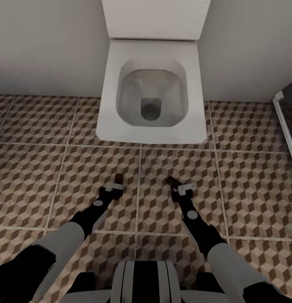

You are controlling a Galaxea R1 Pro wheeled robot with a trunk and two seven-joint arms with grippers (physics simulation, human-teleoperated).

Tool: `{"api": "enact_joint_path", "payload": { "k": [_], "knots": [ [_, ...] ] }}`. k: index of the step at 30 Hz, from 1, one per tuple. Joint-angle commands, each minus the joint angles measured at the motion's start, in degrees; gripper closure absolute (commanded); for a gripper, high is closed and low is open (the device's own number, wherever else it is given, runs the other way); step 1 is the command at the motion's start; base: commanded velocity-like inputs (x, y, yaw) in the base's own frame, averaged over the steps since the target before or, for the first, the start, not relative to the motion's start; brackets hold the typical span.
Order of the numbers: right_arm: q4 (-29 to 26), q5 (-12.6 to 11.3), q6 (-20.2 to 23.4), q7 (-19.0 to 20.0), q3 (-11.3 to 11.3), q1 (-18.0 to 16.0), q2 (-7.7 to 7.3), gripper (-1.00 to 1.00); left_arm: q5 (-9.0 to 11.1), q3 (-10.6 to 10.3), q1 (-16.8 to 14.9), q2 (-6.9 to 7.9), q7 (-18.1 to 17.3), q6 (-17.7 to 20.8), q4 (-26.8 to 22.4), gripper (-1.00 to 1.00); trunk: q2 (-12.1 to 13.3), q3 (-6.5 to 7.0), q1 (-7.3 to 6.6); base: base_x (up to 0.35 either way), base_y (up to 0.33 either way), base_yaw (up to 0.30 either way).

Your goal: Take the four mousetraps from the cabinet in the bathroom and place them on the bathroom floor. Make sure all four end up on the same floor surface, and ensure that at least two of them are either under or directly next to the same bathroom sink.

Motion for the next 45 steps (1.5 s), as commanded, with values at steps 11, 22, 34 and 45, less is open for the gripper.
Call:
{"api": "enact_joint_path", "payload": {
  "k": [11,22,34,45],
  "knots": [
    [0.1,0.5,0.0,-0.5,0.2,0.0,-0.01,1.0,0.7,-0.3,0.0,0.04,0.6,-0.2,0.5,1.0,0.0,-0.02,0.04,0.201,0.0,0.0],
    [0.1,0.5,0.0,-0.5,0.2,0.0,-0.01,1.0,0.7,-0.3,0.0,0.04,0.6,-0.2,0.5,1.0,0.0,-0.02,0.04,0.096,0.0,0.0],
    [0.1,0.5,0.0,-0.5,0.2,0.0,-0.01,1.0,0.8,-0.3,0.0,-0.22,0.6,-0.2,0.5,1.0,0.0,-0.02,0.04,0.001,0.0,0.0],
    [0.1,0.5,0.1,-0.5,0.2,0.0,-0.01,1.0,0.7,-0.4,-0.1,-0.53,0.6,-0.2,0.5,1.0,0.0,-0.02,0.04,0.0,0.0,0.0]
  ]
}}
